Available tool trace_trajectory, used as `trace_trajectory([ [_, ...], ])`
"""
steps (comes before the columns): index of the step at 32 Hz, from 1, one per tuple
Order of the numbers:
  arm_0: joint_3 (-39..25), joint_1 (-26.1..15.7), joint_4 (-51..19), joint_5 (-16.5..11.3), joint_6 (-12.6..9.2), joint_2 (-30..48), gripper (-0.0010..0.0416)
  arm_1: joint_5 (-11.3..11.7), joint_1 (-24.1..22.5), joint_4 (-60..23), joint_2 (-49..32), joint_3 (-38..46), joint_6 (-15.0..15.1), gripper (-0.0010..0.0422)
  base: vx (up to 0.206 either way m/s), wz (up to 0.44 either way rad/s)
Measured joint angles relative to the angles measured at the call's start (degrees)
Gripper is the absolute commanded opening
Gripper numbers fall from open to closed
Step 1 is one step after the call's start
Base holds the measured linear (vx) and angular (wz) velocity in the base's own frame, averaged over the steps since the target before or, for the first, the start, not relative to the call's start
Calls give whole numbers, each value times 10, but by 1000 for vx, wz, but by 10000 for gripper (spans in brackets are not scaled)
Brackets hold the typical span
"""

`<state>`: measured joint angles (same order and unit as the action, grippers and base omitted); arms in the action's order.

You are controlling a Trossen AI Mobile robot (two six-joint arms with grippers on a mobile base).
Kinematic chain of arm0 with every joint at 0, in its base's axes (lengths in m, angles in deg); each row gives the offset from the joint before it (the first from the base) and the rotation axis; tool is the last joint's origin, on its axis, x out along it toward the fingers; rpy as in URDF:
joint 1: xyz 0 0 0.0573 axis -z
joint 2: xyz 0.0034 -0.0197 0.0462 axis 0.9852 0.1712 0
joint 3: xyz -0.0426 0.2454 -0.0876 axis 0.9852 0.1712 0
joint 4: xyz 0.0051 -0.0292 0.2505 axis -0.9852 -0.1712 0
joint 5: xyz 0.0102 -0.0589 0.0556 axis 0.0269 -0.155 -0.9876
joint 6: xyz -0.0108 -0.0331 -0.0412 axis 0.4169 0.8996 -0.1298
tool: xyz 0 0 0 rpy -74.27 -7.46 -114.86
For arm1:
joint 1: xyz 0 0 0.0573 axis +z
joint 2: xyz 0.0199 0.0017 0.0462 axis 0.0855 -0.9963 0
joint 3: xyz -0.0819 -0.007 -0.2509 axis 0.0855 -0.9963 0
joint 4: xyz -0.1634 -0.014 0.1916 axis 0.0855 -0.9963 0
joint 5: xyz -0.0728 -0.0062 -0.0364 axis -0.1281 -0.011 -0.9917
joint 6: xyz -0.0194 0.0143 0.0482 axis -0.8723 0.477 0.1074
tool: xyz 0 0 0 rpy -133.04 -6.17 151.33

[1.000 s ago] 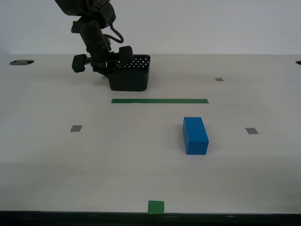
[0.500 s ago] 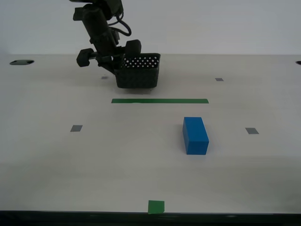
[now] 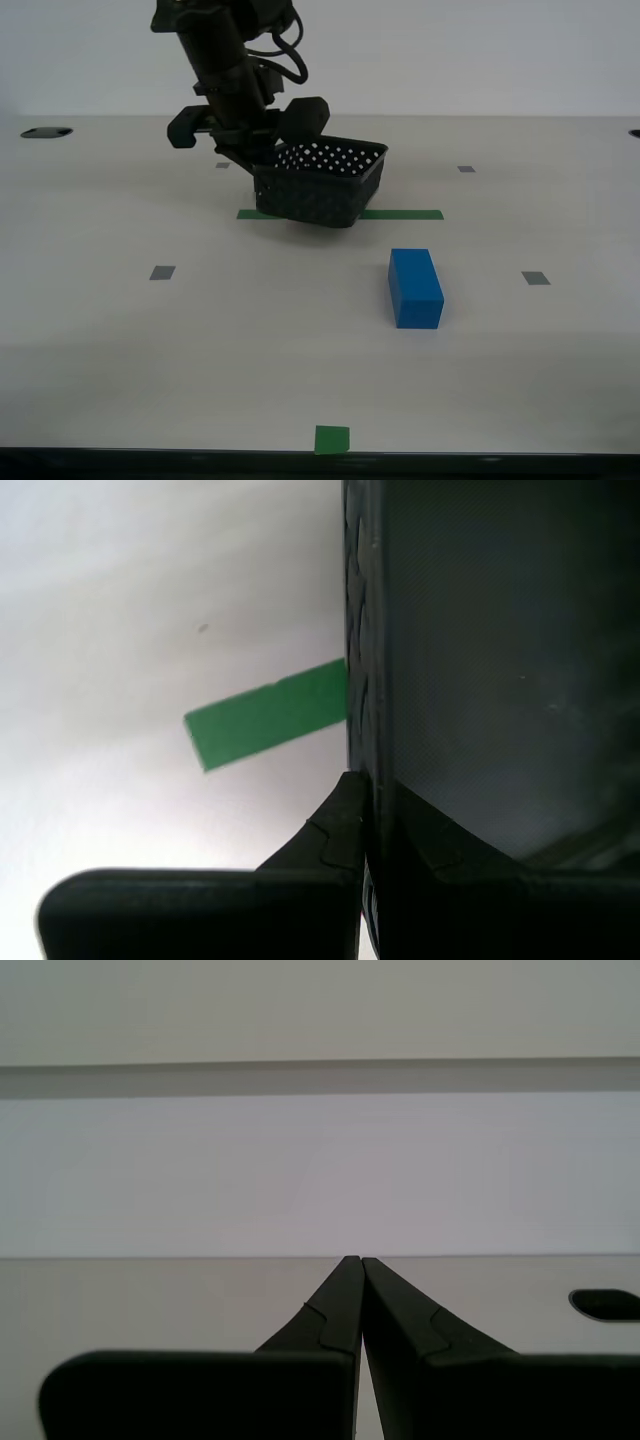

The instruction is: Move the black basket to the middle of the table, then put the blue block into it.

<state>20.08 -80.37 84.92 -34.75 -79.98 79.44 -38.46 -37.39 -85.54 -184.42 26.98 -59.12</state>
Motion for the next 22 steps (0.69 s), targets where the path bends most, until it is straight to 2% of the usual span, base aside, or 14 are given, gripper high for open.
trace_trajectory([
  [2, 0, 0, -19, 0, 0, 0, 0, 1, 0, 52, 24, -45, -10, 0, 0, 0],
  [7, 0, -1, -32, 0, 0, 0, 0, 0, -5, 59, 22, -51, -2, 0, 0, 0],
  [10, 0, -1, -32, 0, 0, 0, 1, -23, -7, 70, 22, -52, -2, 1, 0, 0],
  [12, 0, -1, -32, 0, 0, 0, 0, -30, -7, 77, 22, -52, -3, 7, 0, 0],
  [15, 0, -2, -32, 0, 0, 0, 0, -30, -7, 78, 22, -53, -2, 67, 0, 0],
  [18, 0, -1, -32, 0, -1, 0, 0, -31, -7, 80, 22, -53, -3, 155, 0, 0],
  [21, 0, -2, -33, 0, -5, 0, 0, -32, -7, 80, 22, -53, -3, 222, 0, 0],
  [22, 0, -2, -34, 0, -6, 0, 0, -32, -7, 81, 22, -53, -3, 227, 0, 0],
])
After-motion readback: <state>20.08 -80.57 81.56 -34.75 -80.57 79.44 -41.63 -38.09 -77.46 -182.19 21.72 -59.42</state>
